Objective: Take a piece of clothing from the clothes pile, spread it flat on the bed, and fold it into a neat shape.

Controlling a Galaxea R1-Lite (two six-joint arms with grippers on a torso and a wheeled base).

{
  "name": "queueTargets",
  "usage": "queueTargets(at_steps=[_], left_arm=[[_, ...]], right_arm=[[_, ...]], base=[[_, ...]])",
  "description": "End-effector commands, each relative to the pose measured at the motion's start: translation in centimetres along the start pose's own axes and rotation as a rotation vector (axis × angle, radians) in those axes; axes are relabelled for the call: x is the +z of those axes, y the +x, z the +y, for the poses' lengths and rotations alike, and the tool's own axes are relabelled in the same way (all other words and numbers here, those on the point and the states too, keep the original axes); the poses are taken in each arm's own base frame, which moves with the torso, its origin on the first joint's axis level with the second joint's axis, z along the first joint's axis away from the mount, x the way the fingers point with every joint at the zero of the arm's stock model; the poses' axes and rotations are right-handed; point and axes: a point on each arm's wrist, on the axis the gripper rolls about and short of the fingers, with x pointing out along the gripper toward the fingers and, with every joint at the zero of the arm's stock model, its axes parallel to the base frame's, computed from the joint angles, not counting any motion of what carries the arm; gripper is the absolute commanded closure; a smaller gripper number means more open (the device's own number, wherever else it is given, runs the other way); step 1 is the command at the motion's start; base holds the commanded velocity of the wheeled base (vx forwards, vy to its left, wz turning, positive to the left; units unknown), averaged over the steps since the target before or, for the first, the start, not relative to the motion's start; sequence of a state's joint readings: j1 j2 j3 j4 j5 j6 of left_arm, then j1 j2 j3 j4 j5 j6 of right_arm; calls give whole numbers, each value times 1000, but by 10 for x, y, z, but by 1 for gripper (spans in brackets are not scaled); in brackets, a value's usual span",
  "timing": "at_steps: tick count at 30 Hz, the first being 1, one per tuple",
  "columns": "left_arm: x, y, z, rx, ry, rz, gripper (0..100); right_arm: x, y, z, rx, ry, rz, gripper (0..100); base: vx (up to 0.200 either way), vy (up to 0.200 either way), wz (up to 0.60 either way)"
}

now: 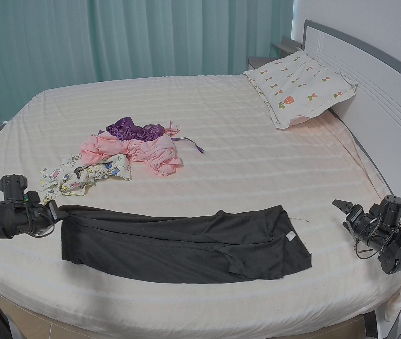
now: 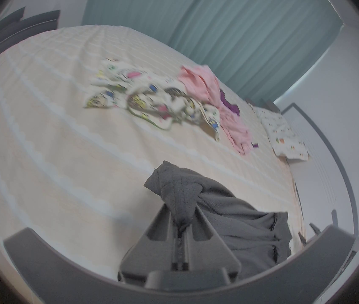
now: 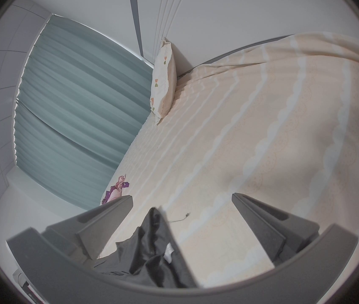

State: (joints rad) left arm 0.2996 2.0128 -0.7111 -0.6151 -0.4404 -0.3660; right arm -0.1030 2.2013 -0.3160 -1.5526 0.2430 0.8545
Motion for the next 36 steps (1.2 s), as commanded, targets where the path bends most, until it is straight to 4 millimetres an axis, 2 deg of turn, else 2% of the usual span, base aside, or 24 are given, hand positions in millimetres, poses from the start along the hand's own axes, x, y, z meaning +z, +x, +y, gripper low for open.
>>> queueTargets(at_steps=[1,4,6,8,9,11,12,13,18,22,24,25,27,30,31,32,36], left_arm=[[28,-35,33,48,-58,-122,100],[41,-47,49,72,-93,-155,100],[45,-51,52,73,-108,-149,100],[51,-64,43,63,-116,-134,100],[51,-66,40,62,-115,-131,100],[47,-64,17,33,-81,-103,100],[47,-64,17,33,-81,-103,100],[43,-64,-7,15,-42,-95,100],[15,-52,-74,18,16,-31,100],[-19,-43,-134,-26,33,30,100],[-23,-42,-141,-29,38,38,100],[-45,-39,-174,-44,76,78,100],[-60,-39,-201,-61,113,100,100],[-77,-32,-233,-78,134,133,100],[-77,-32,-233,-78,134,133,100],[-88,-24,-254,-89,135,147,100],[-109,-3,-279,-65,179,195,100]], right_arm=[[0,0,0,5,-2,-3,0],[0,0,0,5,-2,-1,0],[0,0,0,5,-2,-1,0],[0,0,0,5,-2,-1,0],[0,0,0,5,-2,-1,0],[0,0,0,5,-2,-1,0],[0,0,0,5,-2,-1,0],[0,0,0,5,-2,-1,0],[0,0,0,5,-2,-1,0],[0,0,0,5,-2,-1,0],[0,0,0,5,-2,-1,0],[0,0,0,5,-2,-1,0],[0,0,0,5,-2,-3,0],[0,0,0,5,-2,-1,0],[0,0,0,5,-2,-1,0],[0,0,0,5,-2,-1,0],[-1,0,0,4,-3,0,0]], base=[[0,0,0],[0,0,0],[0,0,0],[0,0,0],[0,0,0],[0,0,0],[0,0,0],[0,0,0],[0,0,0],[0,0,0],[0,0,0],[0,0,0],[0,0,0],[0,0,0],[0,0,0],[0,0,0],[0,0,0]])
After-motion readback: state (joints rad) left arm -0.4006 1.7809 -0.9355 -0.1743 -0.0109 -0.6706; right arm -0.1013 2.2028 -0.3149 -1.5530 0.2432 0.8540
